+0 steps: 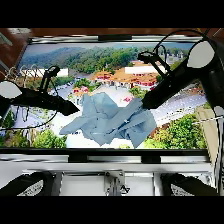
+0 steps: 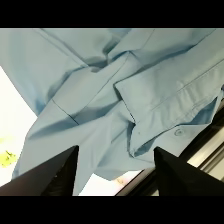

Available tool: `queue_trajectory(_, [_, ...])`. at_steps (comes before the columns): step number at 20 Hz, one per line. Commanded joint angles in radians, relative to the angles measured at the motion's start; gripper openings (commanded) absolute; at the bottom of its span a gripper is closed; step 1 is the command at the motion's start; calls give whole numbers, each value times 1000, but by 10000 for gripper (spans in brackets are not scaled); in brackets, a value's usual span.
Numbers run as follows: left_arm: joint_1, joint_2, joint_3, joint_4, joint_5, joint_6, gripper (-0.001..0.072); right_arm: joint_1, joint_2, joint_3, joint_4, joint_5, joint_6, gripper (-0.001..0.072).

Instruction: Fold the shirts.

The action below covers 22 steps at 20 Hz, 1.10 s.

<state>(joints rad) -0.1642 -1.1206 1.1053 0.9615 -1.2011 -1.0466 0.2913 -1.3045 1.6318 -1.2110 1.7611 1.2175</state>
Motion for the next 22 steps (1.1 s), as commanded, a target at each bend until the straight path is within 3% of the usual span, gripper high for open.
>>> queue_trajectory(1, [-56,-75,-7,-1,46,104,621,0,-15,1,-3,35,10,77])
queue_trajectory(6, [-255,-246,-7,-5,77,248,621,0,-15,1,-3,35,43,77])
queue_trajectory(11, [-388,-359,0,-4,220,280,620,0,-16,1,-2,35,61,77])
queue_trajectory(16, [-389,-376,2,-1,386,279,615,0,-16,1,-1,35,61,77])
queue_trajectory(22, [-427,-420,2,-5,238,298,604,0,-16,1,-2,31,61,77])
